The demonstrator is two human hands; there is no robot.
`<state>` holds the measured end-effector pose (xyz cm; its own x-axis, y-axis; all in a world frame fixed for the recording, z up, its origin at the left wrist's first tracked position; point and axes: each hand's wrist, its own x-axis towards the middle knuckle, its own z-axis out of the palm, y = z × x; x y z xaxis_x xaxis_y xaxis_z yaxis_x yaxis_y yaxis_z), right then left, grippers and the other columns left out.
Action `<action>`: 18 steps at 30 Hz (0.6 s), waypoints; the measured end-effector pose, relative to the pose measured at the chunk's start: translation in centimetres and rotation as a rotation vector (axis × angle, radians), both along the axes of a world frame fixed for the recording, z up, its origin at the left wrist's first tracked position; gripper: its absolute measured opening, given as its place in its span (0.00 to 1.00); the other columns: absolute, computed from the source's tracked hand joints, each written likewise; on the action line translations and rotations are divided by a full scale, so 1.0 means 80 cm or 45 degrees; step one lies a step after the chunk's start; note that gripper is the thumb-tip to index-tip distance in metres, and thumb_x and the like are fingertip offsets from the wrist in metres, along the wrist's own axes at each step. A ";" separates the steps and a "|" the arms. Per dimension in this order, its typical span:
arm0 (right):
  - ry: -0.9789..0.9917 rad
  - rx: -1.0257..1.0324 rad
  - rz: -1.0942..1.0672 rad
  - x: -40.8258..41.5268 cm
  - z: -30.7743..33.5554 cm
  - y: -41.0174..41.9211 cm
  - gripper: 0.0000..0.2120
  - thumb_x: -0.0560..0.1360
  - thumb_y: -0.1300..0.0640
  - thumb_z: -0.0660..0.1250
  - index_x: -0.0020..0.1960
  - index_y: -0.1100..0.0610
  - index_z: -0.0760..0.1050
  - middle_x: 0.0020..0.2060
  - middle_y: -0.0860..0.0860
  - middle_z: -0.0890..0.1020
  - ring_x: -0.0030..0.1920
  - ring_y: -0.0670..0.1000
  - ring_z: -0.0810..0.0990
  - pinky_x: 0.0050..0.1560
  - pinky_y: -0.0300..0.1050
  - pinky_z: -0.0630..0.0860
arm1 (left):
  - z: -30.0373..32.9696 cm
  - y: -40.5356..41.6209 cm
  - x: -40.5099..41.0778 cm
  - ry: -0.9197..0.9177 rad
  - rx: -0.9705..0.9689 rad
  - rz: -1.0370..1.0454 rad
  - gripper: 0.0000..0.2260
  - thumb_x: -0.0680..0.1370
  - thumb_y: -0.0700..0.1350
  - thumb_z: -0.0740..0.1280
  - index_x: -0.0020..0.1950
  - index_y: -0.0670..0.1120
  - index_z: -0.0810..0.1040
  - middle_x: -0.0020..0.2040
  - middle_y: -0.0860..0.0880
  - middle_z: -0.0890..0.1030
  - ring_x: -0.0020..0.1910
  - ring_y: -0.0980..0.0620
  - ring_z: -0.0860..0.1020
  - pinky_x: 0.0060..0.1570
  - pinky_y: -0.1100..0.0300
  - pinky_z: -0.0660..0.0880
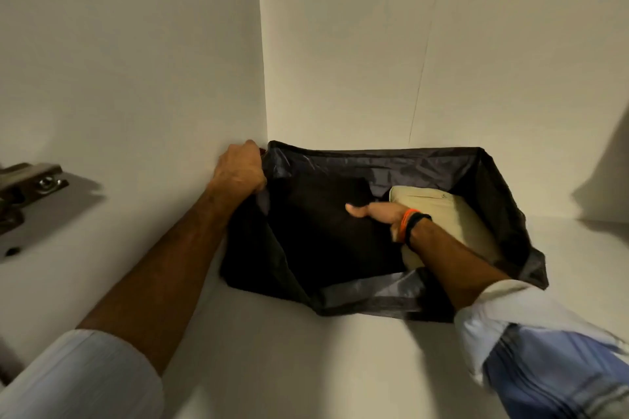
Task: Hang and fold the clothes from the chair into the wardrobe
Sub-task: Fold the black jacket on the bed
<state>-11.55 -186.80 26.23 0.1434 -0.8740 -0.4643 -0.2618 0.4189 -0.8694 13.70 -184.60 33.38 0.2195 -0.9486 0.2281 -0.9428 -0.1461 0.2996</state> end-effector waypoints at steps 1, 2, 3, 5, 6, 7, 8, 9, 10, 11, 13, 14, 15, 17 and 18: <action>0.071 0.013 0.030 0.000 -0.011 -0.001 0.20 0.76 0.46 0.70 0.59 0.62 0.79 0.46 0.58 0.86 0.42 0.55 0.85 0.51 0.54 0.81 | -0.004 0.004 0.000 -0.001 0.022 0.010 0.26 0.73 0.40 0.75 0.67 0.39 0.69 0.64 0.37 0.74 0.62 0.38 0.75 0.59 0.51 0.73; 0.133 0.015 0.050 0.000 -0.016 -0.005 0.24 0.75 0.44 0.71 0.62 0.61 0.78 0.51 0.59 0.85 0.48 0.56 0.85 0.57 0.56 0.80 | -0.005 0.008 0.000 0.001 0.041 0.017 0.27 0.72 0.40 0.75 0.67 0.38 0.69 0.64 0.37 0.74 0.62 0.38 0.75 0.59 0.51 0.73; 0.198 0.014 0.086 0.000 -0.016 -0.008 0.26 0.74 0.42 0.71 0.63 0.60 0.78 0.56 0.60 0.83 0.54 0.58 0.83 0.62 0.59 0.76 | -0.006 0.011 0.001 0.005 0.061 0.020 0.28 0.72 0.40 0.76 0.68 0.38 0.68 0.64 0.37 0.73 0.63 0.38 0.75 0.60 0.51 0.73; 0.289 0.014 0.151 -0.002 -0.014 -0.016 0.29 0.73 0.39 0.70 0.65 0.59 0.77 0.60 0.60 0.82 0.60 0.60 0.80 0.67 0.64 0.71 | -0.008 0.018 0.000 0.027 0.109 0.018 0.33 0.69 0.42 0.79 0.68 0.38 0.66 0.64 0.37 0.73 0.62 0.38 0.75 0.59 0.50 0.75; 0.298 0.001 0.149 -0.002 -0.014 -0.019 0.30 0.73 0.38 0.70 0.65 0.59 0.76 0.60 0.60 0.81 0.61 0.61 0.80 0.67 0.65 0.71 | -0.008 0.022 -0.003 0.038 0.136 0.022 0.36 0.68 0.44 0.80 0.69 0.38 0.65 0.64 0.38 0.73 0.61 0.38 0.75 0.58 0.48 0.77; 0.320 -0.020 0.145 0.000 -0.013 -0.021 0.32 0.72 0.37 0.70 0.66 0.59 0.75 0.61 0.60 0.80 0.62 0.61 0.79 0.67 0.65 0.71 | -0.007 0.026 -0.005 0.045 0.161 0.029 0.38 0.66 0.45 0.81 0.69 0.38 0.64 0.64 0.38 0.73 0.61 0.38 0.76 0.57 0.47 0.78; 0.382 -0.055 0.156 0.004 -0.010 -0.019 0.34 0.72 0.35 0.69 0.68 0.58 0.74 0.64 0.60 0.79 0.63 0.61 0.78 0.67 0.63 0.72 | -0.008 0.029 -0.007 0.046 0.185 0.038 0.40 0.65 0.46 0.82 0.69 0.39 0.63 0.64 0.38 0.73 0.61 0.38 0.76 0.57 0.45 0.78; 0.483 -0.131 0.177 0.010 -0.006 -0.014 0.36 0.73 0.35 0.67 0.71 0.59 0.71 0.68 0.60 0.75 0.65 0.61 0.76 0.69 0.59 0.71 | -0.010 0.032 -0.009 0.041 0.202 0.042 0.40 0.65 0.46 0.82 0.69 0.39 0.63 0.64 0.38 0.72 0.61 0.38 0.76 0.57 0.45 0.78; 0.637 -0.233 0.202 0.014 -0.004 -0.011 0.37 0.75 0.35 0.65 0.73 0.61 0.67 0.71 0.59 0.71 0.68 0.61 0.73 0.71 0.55 0.69 | -0.012 0.035 -0.010 0.036 0.206 0.039 0.40 0.66 0.46 0.81 0.69 0.39 0.63 0.64 0.38 0.72 0.61 0.38 0.75 0.58 0.46 0.78; 0.818 -0.327 0.207 0.018 -0.003 -0.007 0.38 0.77 0.35 0.62 0.75 0.63 0.64 0.74 0.60 0.67 0.71 0.61 0.69 0.72 0.52 0.66 | -0.014 0.039 -0.010 0.025 0.197 0.033 0.39 0.67 0.45 0.81 0.70 0.39 0.62 0.64 0.38 0.72 0.62 0.37 0.75 0.59 0.47 0.77; 1.105 -0.530 0.171 0.023 -0.004 -0.006 0.40 0.79 0.35 0.59 0.76 0.65 0.60 0.76 0.63 0.62 0.73 0.63 0.65 0.72 0.51 0.64 | -0.021 0.044 -0.009 0.015 0.146 0.020 0.38 0.68 0.45 0.80 0.70 0.39 0.62 0.65 0.37 0.72 0.64 0.37 0.74 0.61 0.47 0.74; 1.176 -0.623 0.148 0.023 -0.006 -0.005 0.41 0.78 0.35 0.60 0.76 0.66 0.59 0.74 0.64 0.63 0.72 0.65 0.66 0.71 0.53 0.66 | -0.026 0.047 -0.009 0.022 0.117 0.015 0.38 0.68 0.46 0.80 0.70 0.39 0.62 0.65 0.37 0.72 0.64 0.36 0.73 0.61 0.47 0.73; 1.214 -0.722 0.128 0.024 -0.008 -0.004 0.40 0.77 0.36 0.62 0.75 0.65 0.59 0.73 0.65 0.65 0.71 0.65 0.66 0.69 0.55 0.67 | -0.033 0.051 -0.008 0.032 0.080 0.001 0.39 0.68 0.47 0.80 0.71 0.39 0.62 0.66 0.36 0.71 0.65 0.36 0.72 0.62 0.46 0.72; 1.239 -0.962 0.182 0.023 -0.011 0.002 0.34 0.76 0.39 0.66 0.72 0.61 0.64 0.68 0.63 0.69 0.68 0.64 0.69 0.67 0.56 0.70 | -0.048 0.066 -0.007 0.028 -0.083 -0.080 0.39 0.67 0.49 0.80 0.72 0.42 0.65 0.69 0.38 0.69 0.67 0.37 0.70 0.65 0.44 0.69; 1.209 -1.088 0.267 0.023 -0.010 0.007 0.30 0.76 0.40 0.67 0.69 0.59 0.69 0.65 0.61 0.71 0.65 0.62 0.71 0.66 0.54 0.71 | -0.054 0.076 -0.006 0.003 -0.205 -0.186 0.37 0.66 0.52 0.80 0.70 0.46 0.70 0.68 0.41 0.70 0.66 0.39 0.70 0.66 0.45 0.69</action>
<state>-9.75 -186.22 25.47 0.2369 -0.9435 0.2317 -0.9131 -0.2977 -0.2785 13.19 -178.50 29.03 0.0832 -0.9217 0.3789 -0.9498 0.0417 0.3101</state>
